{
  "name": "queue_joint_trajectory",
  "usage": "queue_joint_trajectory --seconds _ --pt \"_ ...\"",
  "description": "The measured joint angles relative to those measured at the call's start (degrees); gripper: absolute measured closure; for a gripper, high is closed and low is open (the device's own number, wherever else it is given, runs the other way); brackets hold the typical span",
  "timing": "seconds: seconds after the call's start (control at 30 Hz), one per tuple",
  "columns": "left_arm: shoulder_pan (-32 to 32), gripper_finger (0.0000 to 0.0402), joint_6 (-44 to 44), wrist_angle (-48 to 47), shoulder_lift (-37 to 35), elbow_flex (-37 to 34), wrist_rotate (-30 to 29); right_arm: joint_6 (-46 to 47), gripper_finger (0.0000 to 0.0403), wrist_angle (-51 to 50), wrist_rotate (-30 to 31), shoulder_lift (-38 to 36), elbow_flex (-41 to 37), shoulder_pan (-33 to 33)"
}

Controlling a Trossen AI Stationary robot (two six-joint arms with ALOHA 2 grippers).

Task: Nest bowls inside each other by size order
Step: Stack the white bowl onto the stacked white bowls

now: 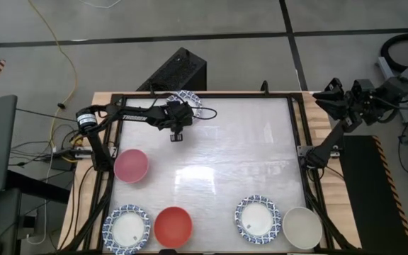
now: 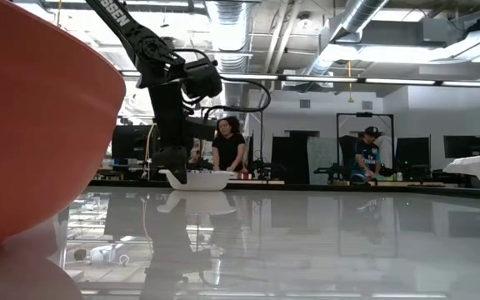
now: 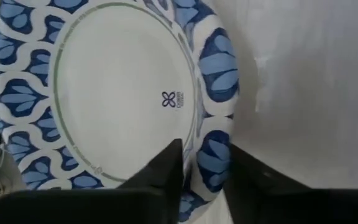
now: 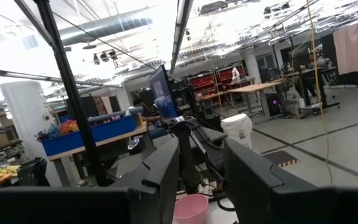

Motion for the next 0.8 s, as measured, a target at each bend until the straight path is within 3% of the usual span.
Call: queue_joint_trajectory --seconds 0.17,0.5,0.8 --pt "-0.07 0.0392 -1.04 -0.27 -0.33 0.02 -0.36 0.03 0.0255 0.0 0.01 0.0 0.0 0.0" --pt "-1.18 0.0401 -3.93 -2.89 -3.65 2.46 0.19 0.05 0.0255 -0.02 0.0 0.0 0.0 0.0" --pt "-4.61 0.0401 -8.53 -6.04 -11.51 5.5 -0.41 0.07 0.0255 -0.04 0.02 0.0 0.0 0.0"
